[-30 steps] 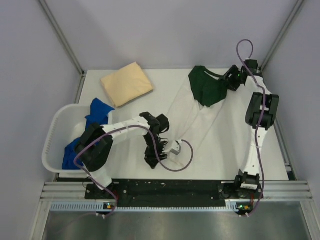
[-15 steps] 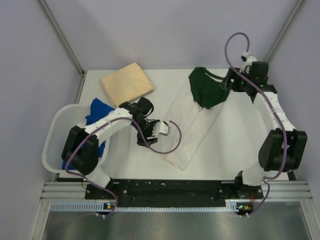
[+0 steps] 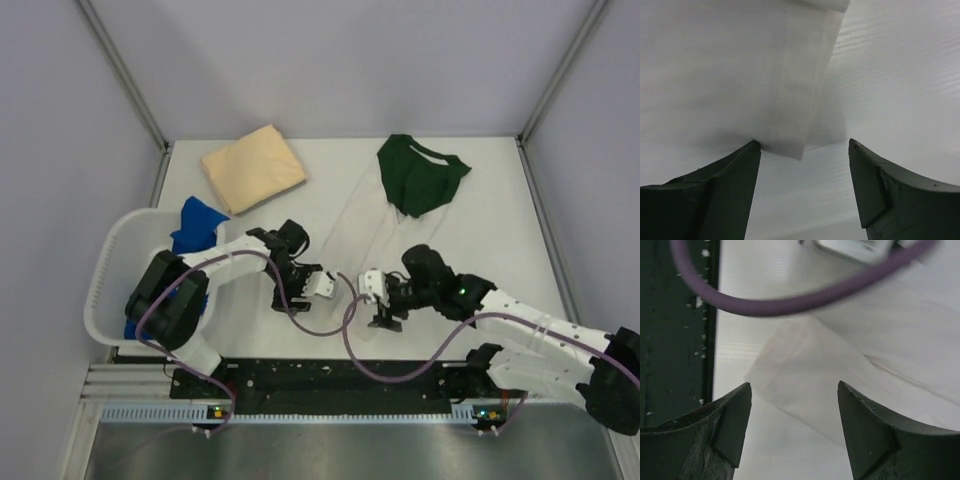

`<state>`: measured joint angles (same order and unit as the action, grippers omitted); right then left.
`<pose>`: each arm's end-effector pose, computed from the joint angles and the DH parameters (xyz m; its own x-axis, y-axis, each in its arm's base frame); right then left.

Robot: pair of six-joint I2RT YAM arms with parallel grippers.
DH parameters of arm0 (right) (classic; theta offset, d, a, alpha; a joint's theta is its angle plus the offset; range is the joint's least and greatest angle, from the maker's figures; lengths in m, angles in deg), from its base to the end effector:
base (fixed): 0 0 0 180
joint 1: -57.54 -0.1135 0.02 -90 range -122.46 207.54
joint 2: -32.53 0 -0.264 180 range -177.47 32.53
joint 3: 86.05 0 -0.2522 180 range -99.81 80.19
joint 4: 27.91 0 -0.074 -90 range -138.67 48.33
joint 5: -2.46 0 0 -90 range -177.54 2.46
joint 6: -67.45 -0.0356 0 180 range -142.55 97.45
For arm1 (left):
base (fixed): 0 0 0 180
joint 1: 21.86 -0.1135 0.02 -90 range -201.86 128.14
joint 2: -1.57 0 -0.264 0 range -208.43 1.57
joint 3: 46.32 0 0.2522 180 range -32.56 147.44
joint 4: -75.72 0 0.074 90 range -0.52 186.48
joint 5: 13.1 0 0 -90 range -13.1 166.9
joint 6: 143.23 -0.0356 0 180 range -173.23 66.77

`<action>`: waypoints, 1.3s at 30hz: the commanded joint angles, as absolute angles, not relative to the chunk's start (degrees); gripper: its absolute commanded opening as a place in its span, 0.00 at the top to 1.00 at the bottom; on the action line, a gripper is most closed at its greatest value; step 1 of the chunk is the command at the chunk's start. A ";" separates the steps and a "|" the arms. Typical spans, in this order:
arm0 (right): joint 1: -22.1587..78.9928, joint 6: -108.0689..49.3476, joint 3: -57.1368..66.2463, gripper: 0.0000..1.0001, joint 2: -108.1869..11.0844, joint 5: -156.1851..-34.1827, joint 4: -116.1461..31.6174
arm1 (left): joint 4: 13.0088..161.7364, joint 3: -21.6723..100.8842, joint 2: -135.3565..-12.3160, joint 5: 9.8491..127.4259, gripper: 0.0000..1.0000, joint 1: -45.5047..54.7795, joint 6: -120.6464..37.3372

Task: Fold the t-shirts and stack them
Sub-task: Grab the bottom of the folded rectangular tshirt with both arms, then fold the folded rectangular tshirt in 1/3 of the way

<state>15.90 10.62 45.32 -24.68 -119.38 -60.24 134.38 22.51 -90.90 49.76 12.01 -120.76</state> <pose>0.1409 0.1504 0.2295 0.0622 -0.5666 -0.8216 -0.9897 0.0716 -0.1243 0.2206 -0.1676 0.1714 0.1907 0.8624 -0.4689 0.9693 -0.2410 -0.0490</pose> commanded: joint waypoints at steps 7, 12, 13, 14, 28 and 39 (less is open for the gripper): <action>-6.34 17.63 51.54 0.26 -32.94 -100.58 -52.32 | 130.34 19.47 -89.31 49.04 0.69 14.08 -117.66; -7.41 17.27 51.36 0.32 -37.43 -95.89 -51.08 | 133.24 18.94 -88.43 47.20 1.00 14.35 -116.25; -7.67 17.18 51.45 0.35 -37.87 -95.81 -51.16 | 133.94 18.59 -87.91 46.23 1.00 14.35 -116.08; -8.11 17.62 51.45 0.44 -38.39 -96.07 -51.94 | 134.30 18.15 -87.29 45.53 1.00 14.70 -115.64; -2.78 15.70 47.76 1.00 -19.86 -101.08 -68.56 | 143.54 30.43 -84.64 42.79 1.00 17.69 -104.06; 25.79 15.60 42.05 1.00 -29.16 -90.09 -56.20 | 141.42 69.27 -107.65 54.04 1.00 10.84 -86.55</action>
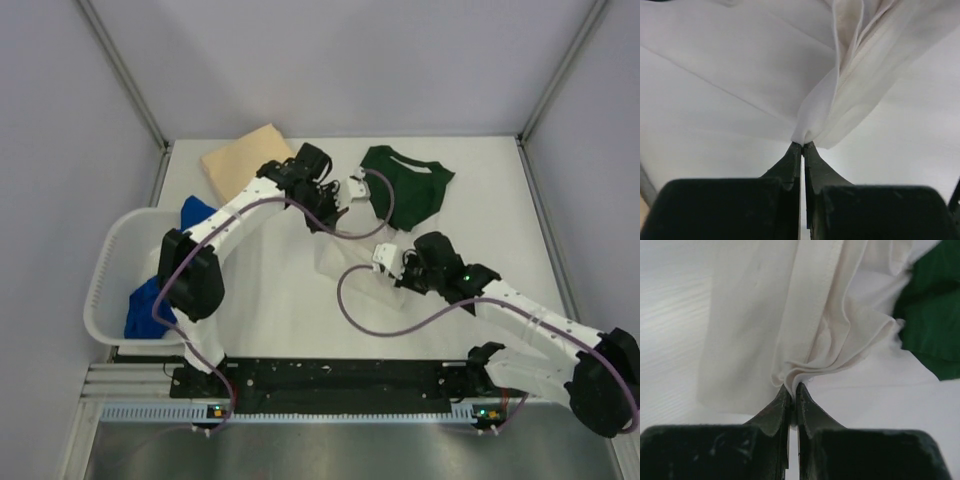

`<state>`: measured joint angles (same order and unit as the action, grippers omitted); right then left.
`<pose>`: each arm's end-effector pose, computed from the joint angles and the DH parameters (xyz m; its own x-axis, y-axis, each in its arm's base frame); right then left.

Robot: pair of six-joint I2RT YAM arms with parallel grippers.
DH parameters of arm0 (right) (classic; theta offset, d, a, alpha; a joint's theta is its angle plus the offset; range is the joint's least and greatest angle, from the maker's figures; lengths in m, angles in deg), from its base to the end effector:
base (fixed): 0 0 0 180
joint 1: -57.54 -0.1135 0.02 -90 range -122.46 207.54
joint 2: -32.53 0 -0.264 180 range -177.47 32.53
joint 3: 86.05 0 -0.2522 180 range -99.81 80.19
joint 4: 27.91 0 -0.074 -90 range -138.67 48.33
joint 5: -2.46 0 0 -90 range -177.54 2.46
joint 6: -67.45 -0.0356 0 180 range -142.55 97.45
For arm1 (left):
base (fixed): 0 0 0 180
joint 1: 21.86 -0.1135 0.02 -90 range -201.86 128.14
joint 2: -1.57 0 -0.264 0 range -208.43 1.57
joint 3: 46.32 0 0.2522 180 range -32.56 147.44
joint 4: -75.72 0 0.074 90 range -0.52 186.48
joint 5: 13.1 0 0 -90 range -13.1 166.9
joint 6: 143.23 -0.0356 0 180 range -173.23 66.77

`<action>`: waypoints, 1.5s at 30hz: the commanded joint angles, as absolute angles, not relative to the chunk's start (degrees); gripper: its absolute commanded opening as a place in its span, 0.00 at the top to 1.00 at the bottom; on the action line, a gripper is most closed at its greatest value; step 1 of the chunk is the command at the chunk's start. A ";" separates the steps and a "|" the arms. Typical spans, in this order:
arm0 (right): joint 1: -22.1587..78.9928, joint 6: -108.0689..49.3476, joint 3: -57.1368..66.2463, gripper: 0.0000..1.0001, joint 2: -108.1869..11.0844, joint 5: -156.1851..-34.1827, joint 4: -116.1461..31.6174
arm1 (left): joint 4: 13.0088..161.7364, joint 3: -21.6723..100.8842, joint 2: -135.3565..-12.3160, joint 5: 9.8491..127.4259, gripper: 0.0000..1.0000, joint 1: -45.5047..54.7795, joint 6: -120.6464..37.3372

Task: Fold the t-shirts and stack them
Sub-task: Fold the folded rectangular tshirt in 1/3 of the way

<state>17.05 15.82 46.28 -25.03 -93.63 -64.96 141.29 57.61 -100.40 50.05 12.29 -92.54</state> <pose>0.1508 0.1337 0.2131 -0.0007 -0.8122 -0.5834 -0.8943 0.2615 -0.3630 0.3003 -0.2232 0.2856 -0.1510 0.7854 -0.6002 0.9857 0.1655 -0.0315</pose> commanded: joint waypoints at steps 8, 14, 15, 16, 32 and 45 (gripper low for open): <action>33.72 17.88 40.73 1.00 -40.23 -92.20 -40.55 | 143.19 86.79 -122.52 59.66 1.00 10.31 -83.65; 37.24 21.92 38.36 1.00 -46.04 -91.94 -36.57 | 136.33 87.84 -125.43 62.40 1.00 10.22 -82.59; 37.94 22.19 37.92 1.00 -46.39 -92.20 -36.40 | 136.06 88.46 -126.30 62.57 1.00 10.22 -82.50; 38.55 22.19 37.39 1.00 -46.83 -92.64 -36.48 | 136.06 89.33 -127.01 62.92 1.00 10.22 -82.59; 49.62 7.02 27.38 0.71 -59.32 -88.07 -33.67 | 123.76 94.33 -133.78 76.34 0.55 10.22 -79.69; 48.49 12.29 37.21 0.68 -40.41 -118.19 -36.40 | 132.01 81.80 -119.90 48.27 0.62 9.60 -94.00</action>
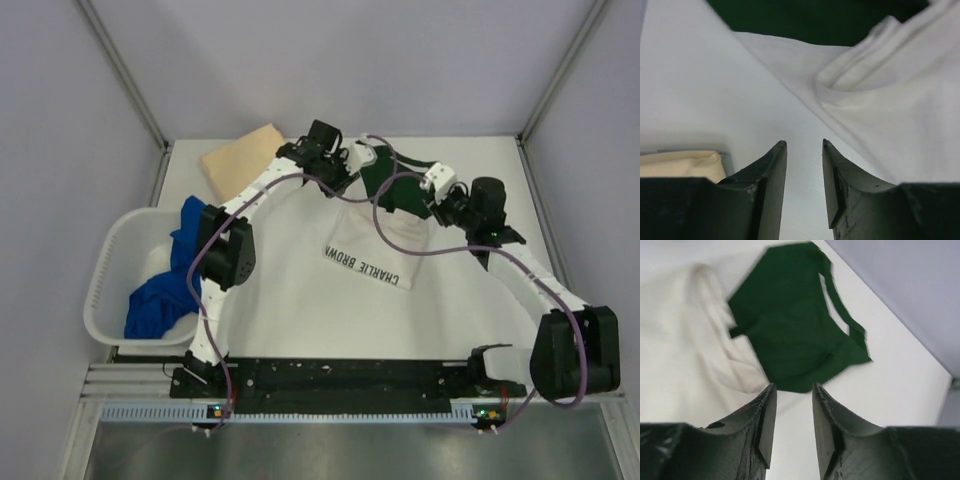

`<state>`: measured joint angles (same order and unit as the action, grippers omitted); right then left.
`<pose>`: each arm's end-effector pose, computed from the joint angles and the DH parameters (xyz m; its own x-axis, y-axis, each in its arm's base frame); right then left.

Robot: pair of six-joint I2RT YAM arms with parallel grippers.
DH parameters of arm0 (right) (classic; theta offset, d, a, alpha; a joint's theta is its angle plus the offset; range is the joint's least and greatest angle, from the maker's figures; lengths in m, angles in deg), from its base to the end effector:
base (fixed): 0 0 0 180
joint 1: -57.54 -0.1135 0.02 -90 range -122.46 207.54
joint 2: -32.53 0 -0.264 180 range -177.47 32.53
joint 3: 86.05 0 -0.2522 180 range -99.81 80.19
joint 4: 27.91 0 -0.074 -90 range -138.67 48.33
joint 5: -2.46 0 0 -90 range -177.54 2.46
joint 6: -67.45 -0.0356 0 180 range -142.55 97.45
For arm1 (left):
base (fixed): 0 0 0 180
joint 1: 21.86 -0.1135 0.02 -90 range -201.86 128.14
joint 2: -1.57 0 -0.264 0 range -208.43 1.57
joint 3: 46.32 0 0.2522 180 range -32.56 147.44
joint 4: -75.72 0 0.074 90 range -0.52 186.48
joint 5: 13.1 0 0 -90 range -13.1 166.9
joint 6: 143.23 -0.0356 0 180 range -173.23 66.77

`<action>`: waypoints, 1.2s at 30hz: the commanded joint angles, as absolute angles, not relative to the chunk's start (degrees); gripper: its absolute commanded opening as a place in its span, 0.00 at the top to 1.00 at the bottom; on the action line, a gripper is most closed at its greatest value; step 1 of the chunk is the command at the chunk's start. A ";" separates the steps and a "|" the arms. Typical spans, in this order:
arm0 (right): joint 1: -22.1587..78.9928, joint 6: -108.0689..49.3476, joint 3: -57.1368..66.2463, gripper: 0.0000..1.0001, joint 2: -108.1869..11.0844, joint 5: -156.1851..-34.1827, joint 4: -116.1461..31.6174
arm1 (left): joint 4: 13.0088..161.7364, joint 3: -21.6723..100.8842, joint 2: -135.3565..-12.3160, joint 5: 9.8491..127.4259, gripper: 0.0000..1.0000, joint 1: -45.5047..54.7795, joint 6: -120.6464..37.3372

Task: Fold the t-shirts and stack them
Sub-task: Fold the folded rectangular tshirt in 1/3 of the way

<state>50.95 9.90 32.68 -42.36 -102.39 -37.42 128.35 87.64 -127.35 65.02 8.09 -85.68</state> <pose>0.2930 0.0430 0.2664 -0.1441 -0.5387 -0.8300 -0.5006 0.7633 -0.4085 0.4387 -0.2612 0.2607 -0.2132 0.7288 -0.6507 0.8570 0.4592 0.2336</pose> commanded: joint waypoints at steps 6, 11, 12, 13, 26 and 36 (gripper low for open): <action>48.84 -6.87 24.57 1.00 -53.59 -125.04 -49.75 | 136.23 84.49 -126.82 48.77 0.74 9.69 -94.89; 49.63 -18.83 24.47 1.00 -58.26 -128.67 -49.67 | 133.97 86.79 -131.58 51.49 0.76 10.04 -94.81; 49.89 -20.51 24.55 1.00 -58.87 -128.50 -49.58 | 132.30 86.62 -131.93 52.54 0.75 10.13 -94.20; 49.98 -21.83 24.73 1.00 -59.40 -127.46 -49.67 | 130.89 86.70 -132.46 53.51 0.75 10.39 -93.84; 52.45 -30.19 9.45 1.00 -74.87 -116.30 -56.70 | 118.75 89.08 -137.03 67.22 0.75 11.71 -86.20; 56.31 -42.41 0.75 0.99 -79.70 -106.19 -52.66 | 112.59 97.68 -142.65 82.25 0.69 11.45 -80.92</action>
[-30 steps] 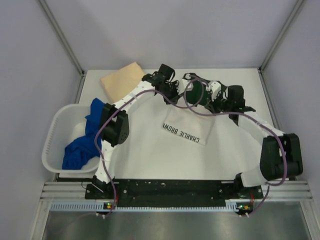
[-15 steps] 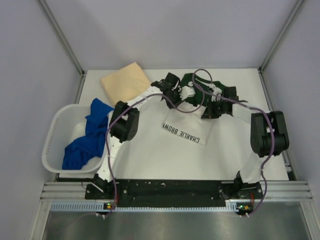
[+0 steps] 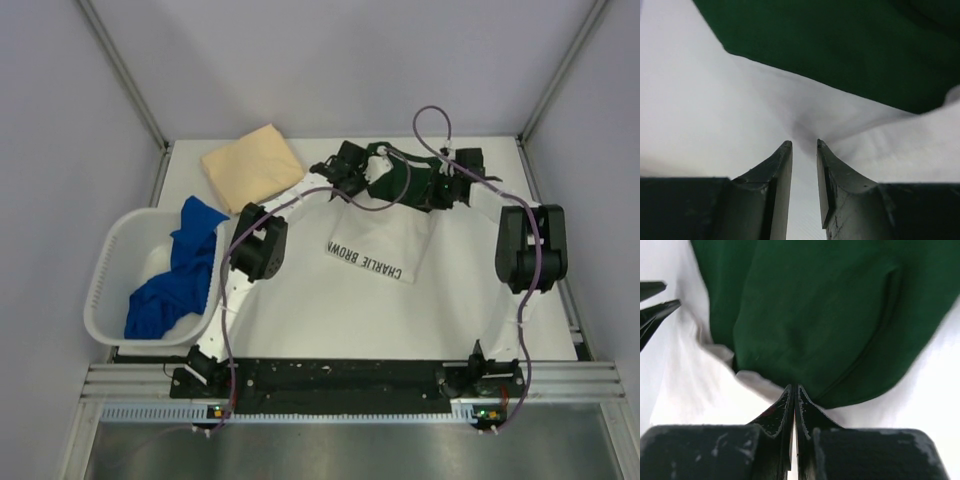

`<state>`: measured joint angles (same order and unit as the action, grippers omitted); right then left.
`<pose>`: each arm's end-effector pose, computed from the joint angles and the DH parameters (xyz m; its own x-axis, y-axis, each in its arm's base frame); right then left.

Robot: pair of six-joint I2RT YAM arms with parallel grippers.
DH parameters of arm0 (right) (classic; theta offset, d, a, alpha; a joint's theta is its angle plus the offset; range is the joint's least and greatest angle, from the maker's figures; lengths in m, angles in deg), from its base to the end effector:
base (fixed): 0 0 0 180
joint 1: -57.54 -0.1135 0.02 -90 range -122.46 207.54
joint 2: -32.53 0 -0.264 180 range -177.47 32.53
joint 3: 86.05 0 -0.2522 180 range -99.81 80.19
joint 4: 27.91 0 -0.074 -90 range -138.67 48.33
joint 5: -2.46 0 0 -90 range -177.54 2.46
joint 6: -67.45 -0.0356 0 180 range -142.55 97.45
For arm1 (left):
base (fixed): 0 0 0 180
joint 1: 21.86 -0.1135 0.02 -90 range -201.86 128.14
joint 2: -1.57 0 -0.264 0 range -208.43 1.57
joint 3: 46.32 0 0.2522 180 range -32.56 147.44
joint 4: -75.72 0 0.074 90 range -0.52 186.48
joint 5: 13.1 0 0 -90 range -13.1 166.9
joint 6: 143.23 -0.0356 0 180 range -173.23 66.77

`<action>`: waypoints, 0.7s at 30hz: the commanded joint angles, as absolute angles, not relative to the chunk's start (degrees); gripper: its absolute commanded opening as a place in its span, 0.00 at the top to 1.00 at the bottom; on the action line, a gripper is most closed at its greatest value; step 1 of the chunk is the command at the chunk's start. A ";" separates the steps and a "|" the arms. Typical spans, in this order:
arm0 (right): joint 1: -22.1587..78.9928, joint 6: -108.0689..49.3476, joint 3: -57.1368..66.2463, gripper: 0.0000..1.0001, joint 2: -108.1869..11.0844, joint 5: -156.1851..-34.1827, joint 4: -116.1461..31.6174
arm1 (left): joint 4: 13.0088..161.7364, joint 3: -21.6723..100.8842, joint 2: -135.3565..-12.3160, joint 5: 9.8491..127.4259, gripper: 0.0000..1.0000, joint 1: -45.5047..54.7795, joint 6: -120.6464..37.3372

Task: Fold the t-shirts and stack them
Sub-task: Fold the folded rectangular tshirt in 1/3 of the way, then grab one side of the 2/3 rectangular tshirt with both arms

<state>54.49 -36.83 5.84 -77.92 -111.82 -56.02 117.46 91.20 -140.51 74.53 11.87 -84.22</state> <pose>0.4119 0.0366 0.1829 -0.8226 0.1813 -0.5389 -0.1105 0.8787 0.4643 0.4611 -0.3096 0.1765 -0.2175 0.7638 -0.6077 0.8056 0.4920 0.3301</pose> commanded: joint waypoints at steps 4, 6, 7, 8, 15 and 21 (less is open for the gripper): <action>57.28 -40.84 -3.74 0.98 -80.76 -105.99 -55.28 | 113.37 99.19 -141.44 81.04 0.64 11.10 -81.09; 57.28 -36.63 -2.79 0.97 -77.79 -106.35 -55.91 | 116.18 97.53 -138.37 77.18 0.61 10.75 -82.41; 57.28 -33.48 -1.47 0.94 -75.51 -107.13 -55.91 | 117.24 95.60 -136.35 73.42 0.59 10.40 -83.20; 57.28 -30.05 0.37 0.91 -72.96 -108.27 -55.82 | 117.68 92.28 -132.33 70.43 0.57 10.22 -84.42; 50.44 -0.63 21.00 0.55 -48.38 -109.52 -55.38 | 120.76 66.08 -111.65 44.94 0.49 9.51 -101.11; 35.42 21.91 37.98 0.34 -36.04 -105.32 -63.11 | 127.36 52.19 -107.59 38.84 0.44 11.71 -118.25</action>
